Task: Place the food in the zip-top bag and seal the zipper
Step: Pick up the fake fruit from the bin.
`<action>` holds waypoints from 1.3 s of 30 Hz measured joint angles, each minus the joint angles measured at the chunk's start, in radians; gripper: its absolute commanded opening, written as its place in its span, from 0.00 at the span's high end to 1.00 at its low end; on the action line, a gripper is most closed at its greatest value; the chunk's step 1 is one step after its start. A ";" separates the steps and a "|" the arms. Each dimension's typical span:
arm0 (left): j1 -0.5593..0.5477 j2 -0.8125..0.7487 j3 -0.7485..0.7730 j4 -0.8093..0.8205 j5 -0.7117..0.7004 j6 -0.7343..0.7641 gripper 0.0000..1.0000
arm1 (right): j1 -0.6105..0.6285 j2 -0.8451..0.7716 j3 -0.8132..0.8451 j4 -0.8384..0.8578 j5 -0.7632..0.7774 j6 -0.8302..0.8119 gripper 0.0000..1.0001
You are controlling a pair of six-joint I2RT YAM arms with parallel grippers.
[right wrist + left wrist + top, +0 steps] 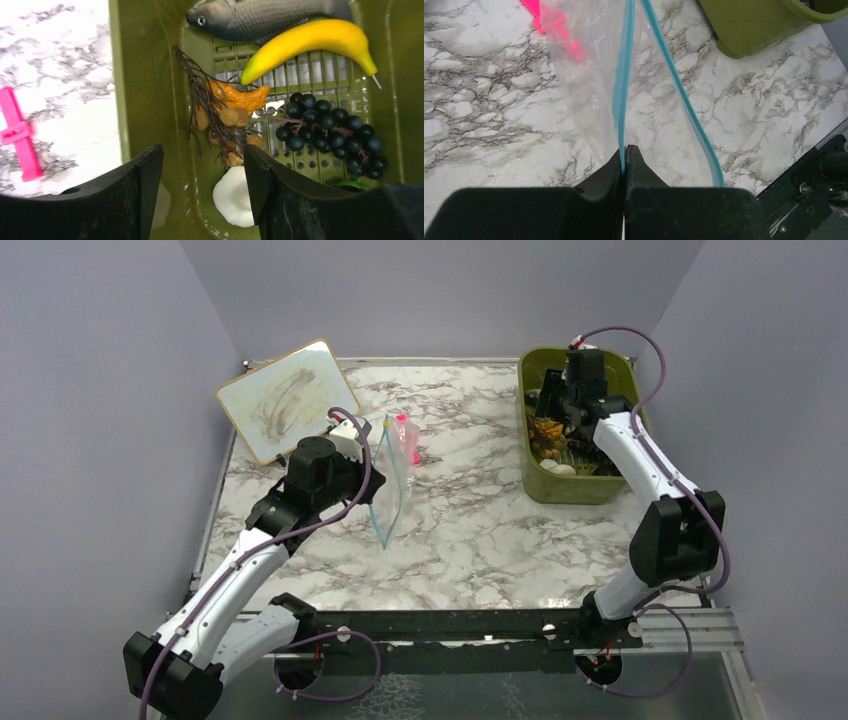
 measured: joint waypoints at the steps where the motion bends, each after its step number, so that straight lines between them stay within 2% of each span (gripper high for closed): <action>1: 0.000 -0.003 0.000 0.000 -0.001 0.000 1.00 | -0.009 0.020 0.000 0.001 -0.009 -0.004 0.40; 8: 0.000 -0.036 0.000 0.000 -0.026 0.004 1.00 | -0.055 0.156 0.007 -0.005 -0.032 0.004 0.44; 14: 0.000 -0.056 0.000 0.000 -0.043 0.008 1.00 | -0.072 0.279 0.106 -0.050 -0.014 0.130 0.41; 20: 0.000 -0.068 0.000 0.000 -0.055 0.010 1.00 | -0.074 0.333 0.135 -0.064 -0.006 0.242 0.42; 22: 0.000 -0.068 0.000 0.000 -0.058 0.010 1.00 | -0.074 0.340 0.135 -0.066 0.001 0.261 0.46; 25: 0.000 -0.068 0.000 0.000 -0.062 0.011 1.00 | -0.074 0.340 0.135 -0.069 0.016 0.279 0.57; 33: 0.000 -0.068 0.000 0.000 -0.075 0.013 1.00 | -0.080 0.333 0.118 -0.069 0.036 0.290 0.97; 39: 0.000 -0.075 -0.004 0.000 -0.084 0.017 1.00 | -0.080 0.290 0.098 -0.067 0.041 0.273 0.99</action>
